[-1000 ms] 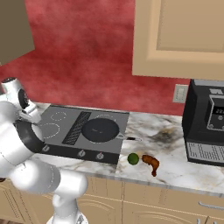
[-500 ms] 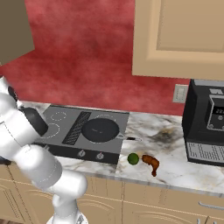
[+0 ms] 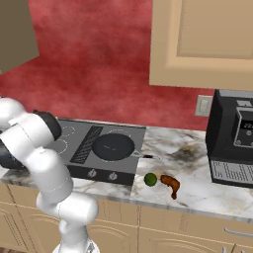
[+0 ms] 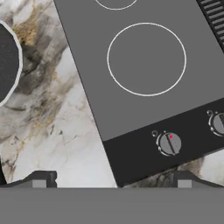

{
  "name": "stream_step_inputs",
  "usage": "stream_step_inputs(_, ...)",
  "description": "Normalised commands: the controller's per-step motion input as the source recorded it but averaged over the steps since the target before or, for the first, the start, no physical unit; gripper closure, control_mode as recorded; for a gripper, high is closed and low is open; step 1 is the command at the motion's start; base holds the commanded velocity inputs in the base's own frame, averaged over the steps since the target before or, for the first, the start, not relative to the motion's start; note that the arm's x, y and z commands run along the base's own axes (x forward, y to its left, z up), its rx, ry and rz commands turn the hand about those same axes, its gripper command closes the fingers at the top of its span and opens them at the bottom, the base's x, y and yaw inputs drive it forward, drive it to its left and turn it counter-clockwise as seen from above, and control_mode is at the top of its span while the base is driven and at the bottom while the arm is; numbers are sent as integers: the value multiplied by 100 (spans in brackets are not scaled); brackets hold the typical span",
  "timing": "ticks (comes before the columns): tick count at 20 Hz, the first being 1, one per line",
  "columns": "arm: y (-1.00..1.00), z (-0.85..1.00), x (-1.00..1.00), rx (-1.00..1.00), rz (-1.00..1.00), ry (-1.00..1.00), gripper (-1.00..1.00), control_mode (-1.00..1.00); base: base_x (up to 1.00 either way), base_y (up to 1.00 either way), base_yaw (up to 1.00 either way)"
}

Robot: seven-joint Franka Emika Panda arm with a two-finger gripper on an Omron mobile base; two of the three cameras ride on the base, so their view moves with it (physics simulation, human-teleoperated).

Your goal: Place both pans onto different burners. Then place the lime and the chicken drumstick on different pans.

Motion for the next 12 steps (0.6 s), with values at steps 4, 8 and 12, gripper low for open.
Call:
stream_step_inputs(4,29,-12,0,0,0,-1,-100,-100,0,0,0)
stream_step_inputs(8,28,-12,0,0,0,0,-100,-100,0,0,0)
stream_step_inputs(12,29,-18,1,0,2,0,-100,-100,0,0,0)
